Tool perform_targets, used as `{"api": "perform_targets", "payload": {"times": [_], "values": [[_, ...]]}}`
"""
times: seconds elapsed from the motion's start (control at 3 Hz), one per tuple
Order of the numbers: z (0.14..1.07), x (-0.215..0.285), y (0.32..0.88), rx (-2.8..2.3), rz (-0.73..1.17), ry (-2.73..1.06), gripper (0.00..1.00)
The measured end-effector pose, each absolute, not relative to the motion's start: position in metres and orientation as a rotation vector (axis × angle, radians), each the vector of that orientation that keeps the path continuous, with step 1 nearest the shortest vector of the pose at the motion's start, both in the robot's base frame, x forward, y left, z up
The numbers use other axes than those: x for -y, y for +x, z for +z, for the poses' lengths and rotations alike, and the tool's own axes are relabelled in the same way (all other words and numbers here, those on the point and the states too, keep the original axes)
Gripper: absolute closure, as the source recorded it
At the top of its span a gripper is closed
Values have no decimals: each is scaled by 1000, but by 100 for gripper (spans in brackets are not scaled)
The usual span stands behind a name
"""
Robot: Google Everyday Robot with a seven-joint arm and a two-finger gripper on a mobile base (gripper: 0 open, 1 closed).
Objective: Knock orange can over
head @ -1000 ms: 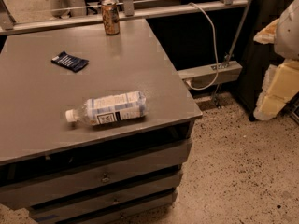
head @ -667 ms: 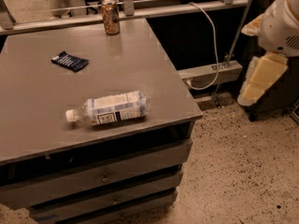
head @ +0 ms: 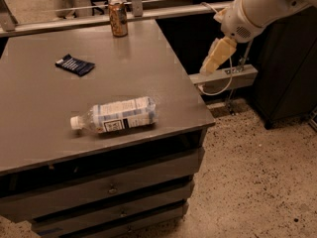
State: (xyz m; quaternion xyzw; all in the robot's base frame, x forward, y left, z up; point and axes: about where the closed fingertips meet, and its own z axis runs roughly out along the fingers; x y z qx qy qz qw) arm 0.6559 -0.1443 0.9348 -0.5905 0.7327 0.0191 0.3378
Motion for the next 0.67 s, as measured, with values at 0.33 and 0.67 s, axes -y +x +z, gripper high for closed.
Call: {"api": "perform_targets", "payload": {"times": [0.33,0.67], "values": [[935,144,656,-1909,50,-1539,0],[924,134,677,-1870,101,-1476,0]]}}
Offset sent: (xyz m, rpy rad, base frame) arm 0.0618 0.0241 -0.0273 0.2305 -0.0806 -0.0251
